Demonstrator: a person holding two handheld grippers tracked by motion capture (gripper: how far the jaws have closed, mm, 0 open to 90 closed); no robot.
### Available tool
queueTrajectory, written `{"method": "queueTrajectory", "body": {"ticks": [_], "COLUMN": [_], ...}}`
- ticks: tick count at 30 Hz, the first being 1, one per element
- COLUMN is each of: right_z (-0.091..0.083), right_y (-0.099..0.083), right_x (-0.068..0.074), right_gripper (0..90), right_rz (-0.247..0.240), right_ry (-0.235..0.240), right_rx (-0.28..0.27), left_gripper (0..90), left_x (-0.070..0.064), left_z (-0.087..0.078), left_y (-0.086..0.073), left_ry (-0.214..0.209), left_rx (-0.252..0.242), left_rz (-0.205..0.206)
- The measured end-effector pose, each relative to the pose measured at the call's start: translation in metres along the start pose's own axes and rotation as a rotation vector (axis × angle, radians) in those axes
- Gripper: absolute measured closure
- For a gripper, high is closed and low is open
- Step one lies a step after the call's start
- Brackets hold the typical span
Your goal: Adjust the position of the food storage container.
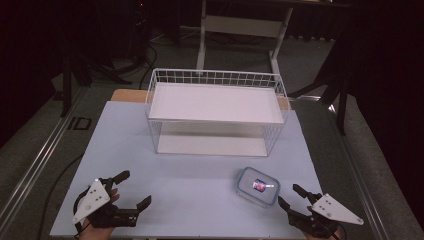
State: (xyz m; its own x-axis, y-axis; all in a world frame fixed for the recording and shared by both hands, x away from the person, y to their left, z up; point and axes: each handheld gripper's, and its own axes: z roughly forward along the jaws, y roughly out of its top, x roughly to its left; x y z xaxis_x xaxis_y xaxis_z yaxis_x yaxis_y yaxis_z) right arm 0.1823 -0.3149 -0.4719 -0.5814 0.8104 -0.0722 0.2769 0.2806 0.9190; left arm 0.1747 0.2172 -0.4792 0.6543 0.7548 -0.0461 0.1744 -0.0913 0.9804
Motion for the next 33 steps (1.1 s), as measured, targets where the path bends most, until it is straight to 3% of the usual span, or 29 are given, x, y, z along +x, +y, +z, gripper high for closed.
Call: {"method": "queueTrajectory", "body": {"ticks": [3,6,10,13,19,21,25,29,33], "right_z": [0.002,0.003,0.009,0.014,0.032,0.037,0.045,0.057,0.065], "right_y": [-0.005,-0.009,-0.016,-0.018,-0.023,-0.023,-0.021,-0.026,-0.026], "right_x": [-0.002,-0.006,-0.008,-0.01,-0.008,-0.01,-0.015,-0.014,-0.014], "right_gripper": [56.5,72.7,89.9,90.0,90.0,90.0,90.0,90.0,90.0], "right_rz": [0.007,0.057,0.061,0.084,0.12,0.083,0.068,0.104,0.102], "right_ry": [-0.086,-0.103,-0.129,-0.146,-0.116,-0.127,-0.149,-0.099,-0.095], "right_rx": [0.049,0.08,0.167,0.227,0.323,0.357,0.384,0.417,0.417], "left_gripper": [1.9,1.9,1.9,1.9,1.9,1.9,1.9,1.9,1.9], "left_x": [0.0,0.0,0.0,-0.001,-0.003,-0.003,-0.003,-0.003,-0.004], "left_z": [0.001,0.002,0.005,0.005,0.005,0.005,0.005,0.005,0.006], "left_y": [0.0,0.0,-0.001,0.0,0.0,0.0,0.0,0.0,-0.001], "left_ry": [-0.003,-0.006,-0.011,-0.018,-0.023,-0.024,-0.023,-0.022,-0.023], "left_rx": [0.003,0.004,0.01,0.011,0.009,0.01,0.012,0.014,0.018], "left_rz": [-0.003,-0.003,0.002,0.003,0.006,0.008,0.008,0.01,0.009]}}
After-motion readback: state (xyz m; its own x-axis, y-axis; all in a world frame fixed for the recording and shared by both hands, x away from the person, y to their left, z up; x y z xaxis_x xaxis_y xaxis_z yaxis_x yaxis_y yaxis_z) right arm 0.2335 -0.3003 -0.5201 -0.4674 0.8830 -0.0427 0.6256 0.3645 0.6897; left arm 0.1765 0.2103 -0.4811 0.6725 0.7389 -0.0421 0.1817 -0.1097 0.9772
